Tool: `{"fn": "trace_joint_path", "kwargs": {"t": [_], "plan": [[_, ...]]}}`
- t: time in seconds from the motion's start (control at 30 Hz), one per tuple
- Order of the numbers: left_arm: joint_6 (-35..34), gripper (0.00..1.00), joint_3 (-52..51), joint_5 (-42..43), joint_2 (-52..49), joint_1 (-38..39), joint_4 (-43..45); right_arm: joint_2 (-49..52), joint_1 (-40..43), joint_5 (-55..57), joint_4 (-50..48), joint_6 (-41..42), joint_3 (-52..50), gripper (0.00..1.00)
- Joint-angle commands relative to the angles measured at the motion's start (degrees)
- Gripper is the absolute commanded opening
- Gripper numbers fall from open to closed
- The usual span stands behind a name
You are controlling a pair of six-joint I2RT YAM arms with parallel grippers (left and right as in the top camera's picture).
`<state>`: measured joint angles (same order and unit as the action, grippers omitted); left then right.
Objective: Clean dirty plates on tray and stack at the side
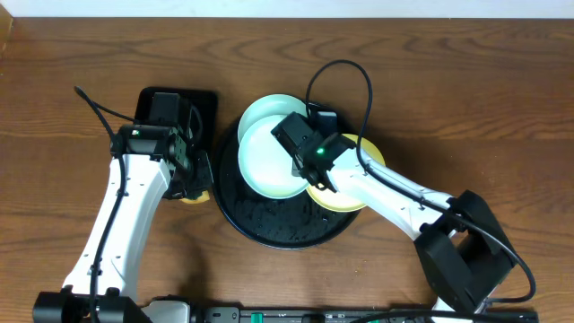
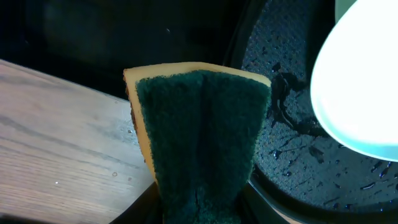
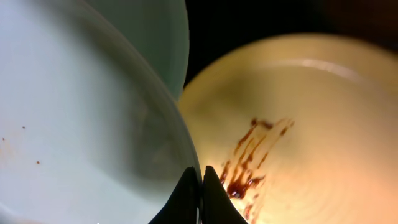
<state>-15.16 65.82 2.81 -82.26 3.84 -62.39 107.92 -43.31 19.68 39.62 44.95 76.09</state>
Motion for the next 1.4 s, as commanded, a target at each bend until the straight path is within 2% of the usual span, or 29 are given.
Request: {"fn": "trace_joint_path", "kwargs": {"t": [0.0,0.33,0.7,1.37], "plan": [[0.3,0.30,0.7,-0.7,-0.1,-0.3,-0.2,-1.7,0.3,7.6,0.1,-5.4,2.6,0.02],[0.3,0.30,0.7,-0.7,-0.1,-0.3,-0.2,-1.7,0.3,13.6,0.2,-13.9,7.4,0.02],[0.3,0.30,0.7,-0.7,-0.1,-0.3,-0.1,-1.7,0.2,18.5,0.5,-19.3,12.2,0.02],[0.3,0.31,0.7,-0.7,-0.1,-0.3,0.0,-1.7,0.2,23.8,0.2,-24.4,13.9,0.02]]}}
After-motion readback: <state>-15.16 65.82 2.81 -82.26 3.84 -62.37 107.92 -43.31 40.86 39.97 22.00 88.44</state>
